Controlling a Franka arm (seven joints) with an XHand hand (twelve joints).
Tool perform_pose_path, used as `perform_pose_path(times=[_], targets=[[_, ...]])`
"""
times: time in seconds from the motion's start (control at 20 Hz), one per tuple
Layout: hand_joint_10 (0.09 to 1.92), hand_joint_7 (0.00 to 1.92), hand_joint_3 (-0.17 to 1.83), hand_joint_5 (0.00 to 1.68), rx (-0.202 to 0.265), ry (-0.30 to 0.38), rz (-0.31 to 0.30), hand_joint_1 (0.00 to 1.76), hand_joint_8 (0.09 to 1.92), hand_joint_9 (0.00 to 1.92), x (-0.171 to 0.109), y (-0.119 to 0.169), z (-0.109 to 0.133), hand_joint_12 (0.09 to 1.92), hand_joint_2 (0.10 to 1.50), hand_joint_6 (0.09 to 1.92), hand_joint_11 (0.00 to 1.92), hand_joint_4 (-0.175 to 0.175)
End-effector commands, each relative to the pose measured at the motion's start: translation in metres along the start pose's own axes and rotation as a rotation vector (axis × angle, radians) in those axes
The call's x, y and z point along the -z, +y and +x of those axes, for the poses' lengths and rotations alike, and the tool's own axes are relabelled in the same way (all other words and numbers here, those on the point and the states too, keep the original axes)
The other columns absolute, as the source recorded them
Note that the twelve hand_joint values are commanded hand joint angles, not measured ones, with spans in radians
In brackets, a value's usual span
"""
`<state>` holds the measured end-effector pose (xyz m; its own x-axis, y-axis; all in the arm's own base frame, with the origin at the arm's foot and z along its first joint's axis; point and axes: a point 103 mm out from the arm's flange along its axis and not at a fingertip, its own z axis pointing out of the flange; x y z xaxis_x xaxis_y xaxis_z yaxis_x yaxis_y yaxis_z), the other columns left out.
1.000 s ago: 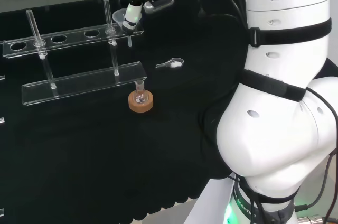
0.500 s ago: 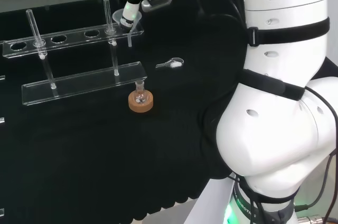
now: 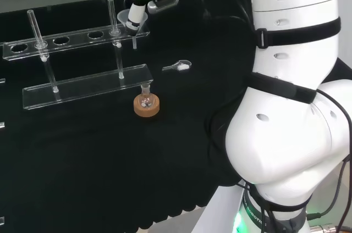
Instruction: Pick up the funnel from the transparent funnel stand.
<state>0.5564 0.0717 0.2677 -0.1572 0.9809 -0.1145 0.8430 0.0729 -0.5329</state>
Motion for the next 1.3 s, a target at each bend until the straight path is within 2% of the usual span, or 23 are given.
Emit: perform_pose_path(times=[0.05,0.2,0.25,0.35,0.45,0.5,0.6,0.7,0.75,0.85,1.0,1.3], targets=[[0.7,0.1,0.57,0.25,-0.008,-0.003,0.009,0.74,0.73,0.5,-0.005,-0.003,-0.008,1.56,0.55,0.09,0.21,0.018],[0.67,0.14,0.58,0.28,-0.012,-0.015,0.009,0.74,0.73,0.54,-0.005,-0.001,-0.004,1.56,0.55,0.09,0.21,0.013],[0.66,0.17,0.58,0.31,0.008,-0.009,0.007,0.73,0.73,0.56,-0.005,-0.002,-0.006,1.55,0.55,0.09,0.21,0.01],[0.63,0.24,0.58,0.39,0.017,-0.011,-0.013,0.73,0.73,0.62,-0.005,-0.001,-0.003,1.55,0.55,0.09,0.22,0.003],[0.59,0.38,0.58,0.51,0.008,-0.022,-0.057,0.73,0.72,0.71,-0.004,-0.001,0.002,1.52,0.57,0.09,0.24,-0.008],[0.57,0.45,0.58,0.57,0.003,-0.025,-0.098,0.74,0.72,0.76,-0.005,-0.001,0.006,1.51,0.57,0.11,0.26,-0.013],[0.53,0.57,0.56,0.66,-0.008,-0.023,-0.176,0.74,0.71,0.87,-0.011,-0.003,0.005,1.47,0.6,0.24,0.32,-0.017],[0.49,0.67,0.56,0.74,-0.02,-0.023,-0.241,0.76,0.71,0.95,-0.013,-0.005,0.006,1.43,0.64,0.56,0.37,-0.004],[0.48,0.71,0.57,0.78,-0.025,-0.023,-0.266,0.77,0.71,0.99,-0.012,-0.007,0.006,1.42,0.65,0.69,0.4,0.004],[0.48,0.75,0.58,0.82,-0.025,-0.021,-0.295,0.79,0.72,1.03,-0.008,-0.012,0.004,1.4,0.67,0.84,0.44,0.015],[0.48,0.78,0.59,0.85,-0.02,-0.017,-0.303,0.8,0.73,1.06,0.002,-0.022,-0.001,1.39,0.67,0.9,0.47,0.023],[0.48,0.78,0.6,0.85,-0.033,-0.014,-0.333,0.81,0.74,1.07,0.022,-0.05,-0.008,1.37,0.67,0.92,0.49,0.025]])
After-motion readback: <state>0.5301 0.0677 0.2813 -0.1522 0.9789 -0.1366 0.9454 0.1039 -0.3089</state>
